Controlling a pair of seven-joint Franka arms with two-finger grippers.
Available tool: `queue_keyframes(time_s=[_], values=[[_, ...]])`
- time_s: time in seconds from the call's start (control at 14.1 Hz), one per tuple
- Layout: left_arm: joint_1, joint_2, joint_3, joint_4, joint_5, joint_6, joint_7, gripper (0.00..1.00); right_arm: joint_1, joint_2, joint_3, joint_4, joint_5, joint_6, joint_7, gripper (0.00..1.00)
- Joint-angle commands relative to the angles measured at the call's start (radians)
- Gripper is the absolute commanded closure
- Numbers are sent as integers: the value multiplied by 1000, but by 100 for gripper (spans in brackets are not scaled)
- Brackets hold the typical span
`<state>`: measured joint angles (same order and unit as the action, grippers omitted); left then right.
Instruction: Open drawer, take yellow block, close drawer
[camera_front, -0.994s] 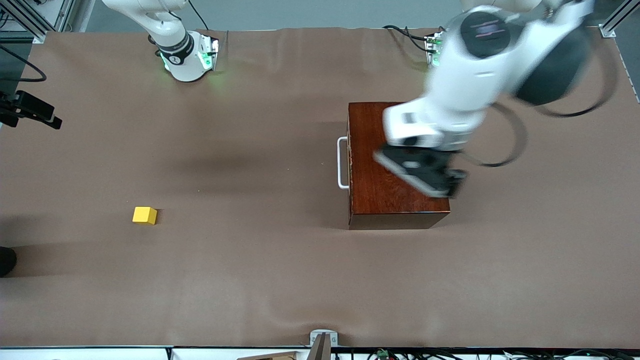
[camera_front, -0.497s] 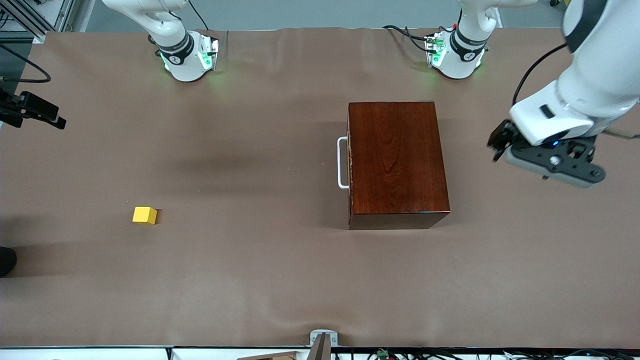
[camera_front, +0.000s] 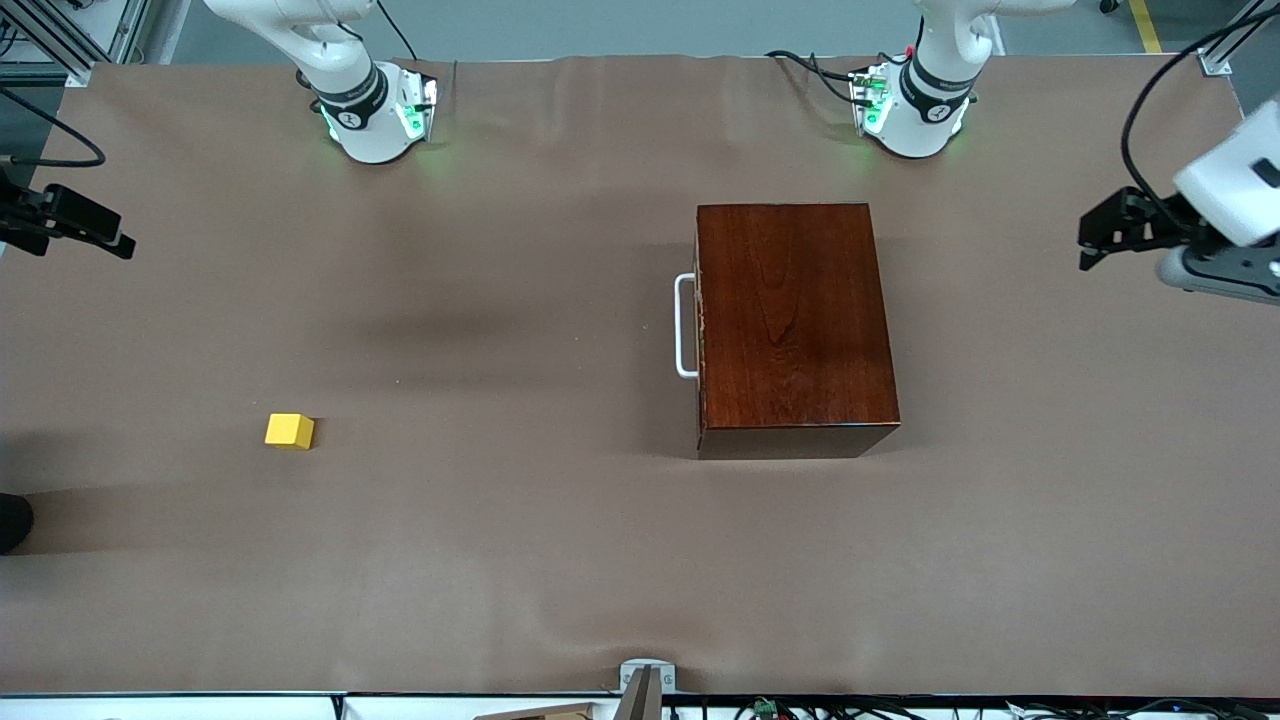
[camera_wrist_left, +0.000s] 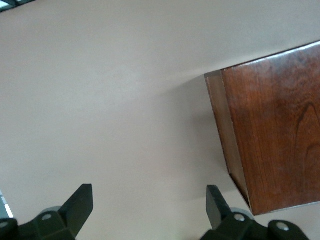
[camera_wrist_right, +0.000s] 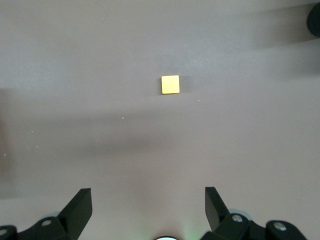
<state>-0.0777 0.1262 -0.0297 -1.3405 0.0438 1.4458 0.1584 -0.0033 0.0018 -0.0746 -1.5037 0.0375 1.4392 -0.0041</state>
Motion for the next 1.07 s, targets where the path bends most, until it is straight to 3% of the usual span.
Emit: queue_keyframes(time_s=[0.0,0.14,0.28,0.99], values=[[-7,-95,31,-164,-45,112,-7,0,6,-9,2,-9,-13,4,7,0],[-8,-146,34,-248,-47,177,-70,0,5,-9,2,-9,-13,6,7,0],[-11,-146,33,-250,-45,177,-209,0,3,-9,2,-9,-13,6,9,0],[1,-149,27,-246,-56,162,-206,0,2,-6,1,-9,-13,12,7,0]])
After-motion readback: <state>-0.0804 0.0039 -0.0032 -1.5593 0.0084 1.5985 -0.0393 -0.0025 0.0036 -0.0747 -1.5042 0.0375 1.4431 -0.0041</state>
